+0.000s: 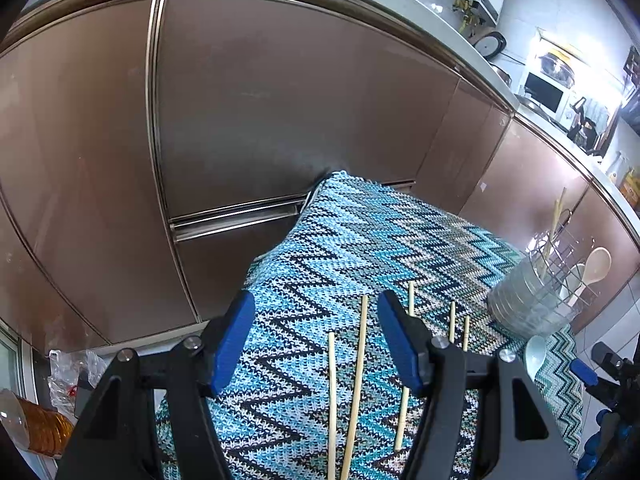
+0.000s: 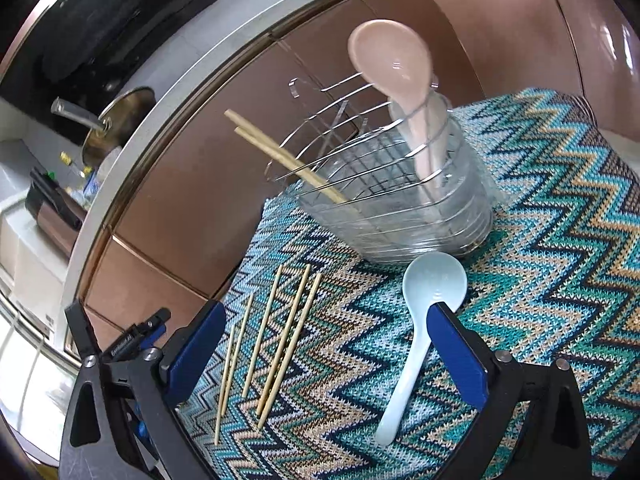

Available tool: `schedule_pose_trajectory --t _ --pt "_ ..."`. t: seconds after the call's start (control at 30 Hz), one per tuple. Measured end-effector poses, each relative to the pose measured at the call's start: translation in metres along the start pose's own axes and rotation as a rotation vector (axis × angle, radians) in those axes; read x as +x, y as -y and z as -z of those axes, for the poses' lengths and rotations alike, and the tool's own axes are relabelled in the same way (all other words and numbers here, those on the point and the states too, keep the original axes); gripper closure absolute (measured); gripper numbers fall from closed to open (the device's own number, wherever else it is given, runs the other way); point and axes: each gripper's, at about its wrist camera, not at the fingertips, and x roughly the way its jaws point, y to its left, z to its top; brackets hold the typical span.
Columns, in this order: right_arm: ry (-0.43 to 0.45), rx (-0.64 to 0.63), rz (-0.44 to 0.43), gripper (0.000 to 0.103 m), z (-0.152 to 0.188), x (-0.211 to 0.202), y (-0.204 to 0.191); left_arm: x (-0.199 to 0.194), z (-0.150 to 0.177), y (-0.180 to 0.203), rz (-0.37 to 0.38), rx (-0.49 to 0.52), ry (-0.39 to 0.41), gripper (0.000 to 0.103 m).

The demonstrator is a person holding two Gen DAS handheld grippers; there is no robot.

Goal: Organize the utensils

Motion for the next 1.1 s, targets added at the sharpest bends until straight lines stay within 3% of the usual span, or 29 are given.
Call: schedule_pose_trajectory --t 0.13,0.2,0.4,0.5,0.77,1.1 --pt "-0.038 -0.073 0.030 0.023 0.005 0.010 -0.019 0.004 -0.006 0.001 0.027 0.006 -0.032 0.041" --pt "-0.066 -0.124 0.064 0.040 0.008 0.022 -0.035 0.008 -0.011 0.003 0.048 0.014 -0.054 0.041" --pt "-0.178 -0.237 0.129 0.071 0.019 0.074 -0.074 0.037 -0.027 0.024 0.186 0.072 -0.193 0.043" --pt "-0.222 -0.266 0.176 0.080 0.017 0.101 -0.085 0.058 -0.030 0.038 0.214 0.113 -0.276 0.054" --pt "-0.258 -0.257 0.329 0.084 0.005 0.142 -0.074 0.110 -0.027 0.039 0.184 0.135 -0.441 0.062" --pt "-0.301 -0.269 0.390 0.084 -0.002 0.171 -0.067 0.146 -0.021 0.052 0.152 0.189 -0.555 0.077"
